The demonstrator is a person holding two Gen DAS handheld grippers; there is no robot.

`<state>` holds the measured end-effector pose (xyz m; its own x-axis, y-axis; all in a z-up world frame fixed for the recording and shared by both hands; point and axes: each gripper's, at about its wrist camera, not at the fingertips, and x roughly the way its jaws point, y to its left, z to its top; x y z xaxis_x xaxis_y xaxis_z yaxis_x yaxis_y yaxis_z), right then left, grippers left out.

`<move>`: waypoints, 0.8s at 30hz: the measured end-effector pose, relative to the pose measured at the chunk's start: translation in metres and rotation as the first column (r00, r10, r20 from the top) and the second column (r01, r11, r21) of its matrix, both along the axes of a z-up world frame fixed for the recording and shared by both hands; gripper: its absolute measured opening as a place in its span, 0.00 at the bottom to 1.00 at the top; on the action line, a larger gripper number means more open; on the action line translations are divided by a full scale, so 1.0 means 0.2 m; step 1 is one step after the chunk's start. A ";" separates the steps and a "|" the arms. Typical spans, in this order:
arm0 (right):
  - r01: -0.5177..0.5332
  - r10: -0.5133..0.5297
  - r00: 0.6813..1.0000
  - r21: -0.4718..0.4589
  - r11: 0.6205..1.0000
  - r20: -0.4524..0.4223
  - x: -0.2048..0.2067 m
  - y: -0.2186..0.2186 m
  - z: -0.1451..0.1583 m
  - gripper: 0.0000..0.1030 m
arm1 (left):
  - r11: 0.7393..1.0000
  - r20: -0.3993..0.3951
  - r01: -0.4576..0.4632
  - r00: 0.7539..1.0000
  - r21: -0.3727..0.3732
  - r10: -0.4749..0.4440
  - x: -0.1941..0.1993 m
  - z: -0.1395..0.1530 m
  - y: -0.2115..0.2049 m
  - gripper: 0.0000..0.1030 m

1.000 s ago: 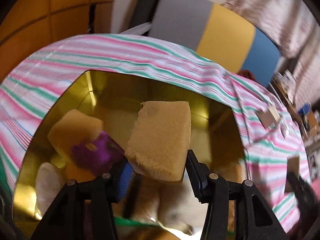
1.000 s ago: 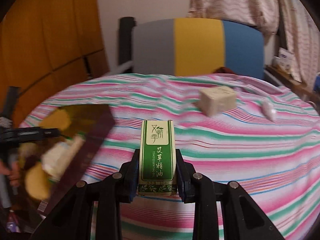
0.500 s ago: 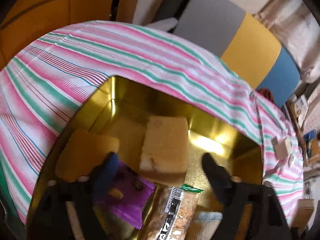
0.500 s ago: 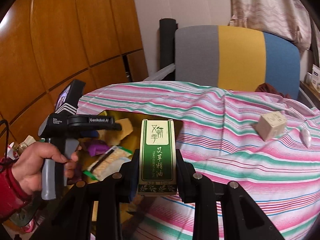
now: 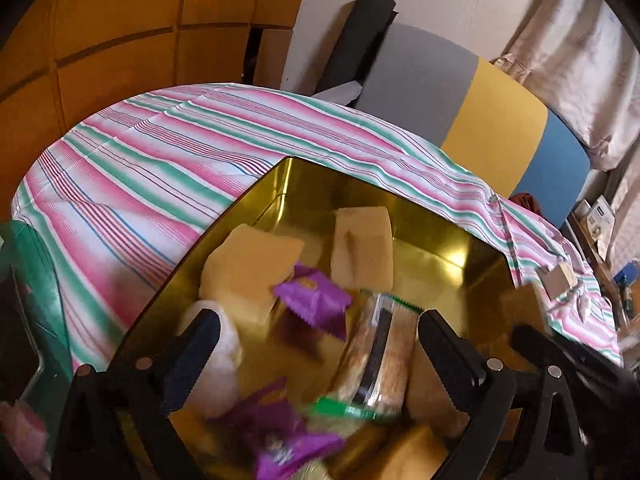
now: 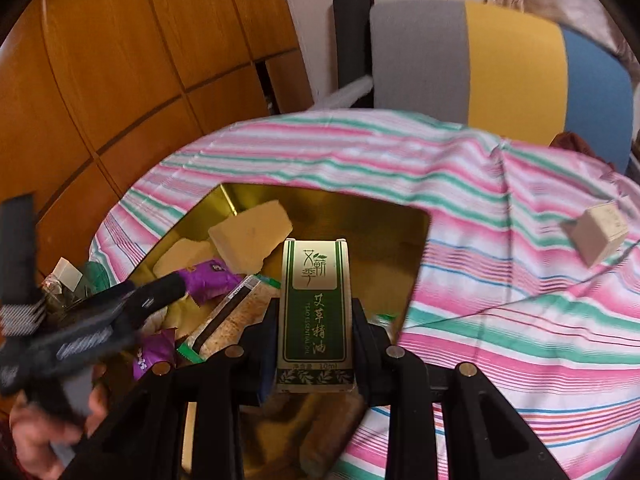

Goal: Organize objects
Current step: 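Lower the sponge and green box into the gold tin and open both grippers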

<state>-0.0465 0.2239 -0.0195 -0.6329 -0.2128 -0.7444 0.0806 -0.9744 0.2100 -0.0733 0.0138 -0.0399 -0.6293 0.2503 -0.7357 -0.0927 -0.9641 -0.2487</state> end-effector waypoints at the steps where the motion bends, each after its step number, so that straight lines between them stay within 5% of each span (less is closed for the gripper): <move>1: -0.002 0.002 1.000 0.000 1.000 0.016 -0.03 -0.01 -0.02 0.29 | 1.000 -0.006 0.005 1.000 -0.011 -0.005 0.02 0.00 -0.01 0.97; 14: 0.016 -0.021 0.993 0.044 0.999 0.113 -0.31 -0.11 -0.10 0.38 | 1.000 0.045 0.020 0.999 0.014 -0.020 0.12 -0.05 -0.03 0.98; 24: 0.063 -0.062 0.997 -0.022 0.998 0.056 -0.17 0.00 -0.03 0.38 | 0.999 0.051 0.034 0.998 0.012 -0.034 0.15 -0.05 0.00 0.98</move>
